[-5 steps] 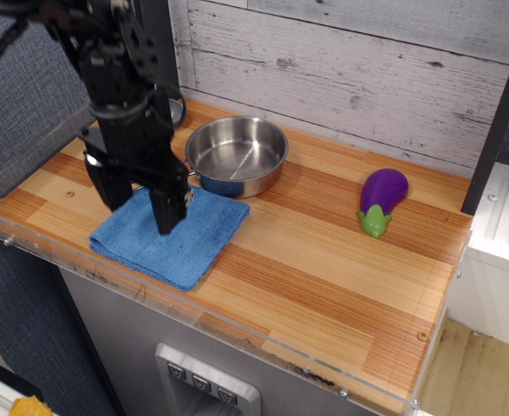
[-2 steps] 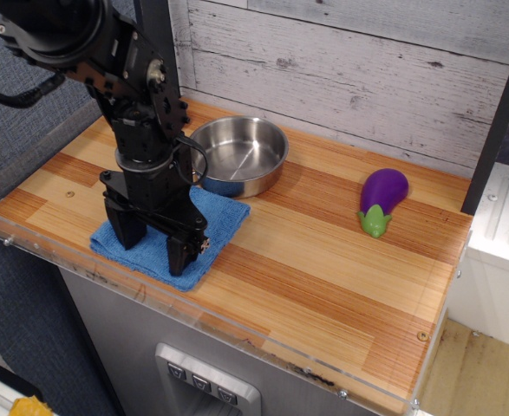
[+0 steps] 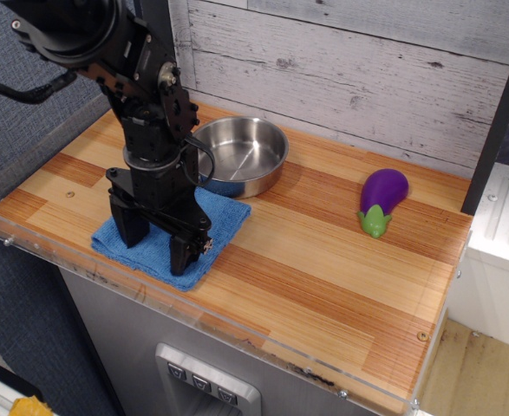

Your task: Place the blue cloth on the front right corner of the table.

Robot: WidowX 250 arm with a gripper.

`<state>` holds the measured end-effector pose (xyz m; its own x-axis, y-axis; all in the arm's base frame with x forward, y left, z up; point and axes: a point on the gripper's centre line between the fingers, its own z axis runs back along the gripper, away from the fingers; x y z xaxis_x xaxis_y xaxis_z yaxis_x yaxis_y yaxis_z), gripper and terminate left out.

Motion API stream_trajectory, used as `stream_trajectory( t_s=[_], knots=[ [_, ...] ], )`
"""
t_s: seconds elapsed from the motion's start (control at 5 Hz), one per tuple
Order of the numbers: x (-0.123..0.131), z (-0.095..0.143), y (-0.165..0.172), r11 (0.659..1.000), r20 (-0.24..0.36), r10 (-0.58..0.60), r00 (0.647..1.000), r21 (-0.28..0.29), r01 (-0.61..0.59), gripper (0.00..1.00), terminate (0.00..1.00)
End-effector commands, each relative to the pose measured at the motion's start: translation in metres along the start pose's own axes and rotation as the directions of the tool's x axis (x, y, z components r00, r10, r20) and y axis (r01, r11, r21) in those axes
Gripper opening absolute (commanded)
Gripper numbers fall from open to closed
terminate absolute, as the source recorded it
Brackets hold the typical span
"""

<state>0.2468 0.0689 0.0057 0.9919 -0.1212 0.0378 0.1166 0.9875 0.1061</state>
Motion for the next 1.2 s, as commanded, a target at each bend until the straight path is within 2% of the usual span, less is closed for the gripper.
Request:
stream_trajectory(
  t_s=[0.0, 0.2, 0.6, 0.8, 1.0],
  knots=[
    [-0.006, -0.006, -0.035, 0.998, -0.062, -0.046, 0.997, -0.040, 0.044, 1.00, 0.00],
    [-0.007, 0.014, -0.061, 0.993, -0.027, -0.078, 0.997, -0.094, 0.075, 1.00, 0.00],
    [-0.002, 0.050, -0.135, 0.956, 0.019, -0.141, 0.990, -0.258, 0.141, 1.00, 0.00],
    [0.004, 0.051, -0.163, 0.947, 0.016, -0.179, 0.984, -0.267, 0.177, 1.00, 0.00],
    [0.005, 0.052, -0.162, 0.961, 0.002, -0.169, 0.986, -0.220, 0.166, 1.00, 0.00]
  ],
)
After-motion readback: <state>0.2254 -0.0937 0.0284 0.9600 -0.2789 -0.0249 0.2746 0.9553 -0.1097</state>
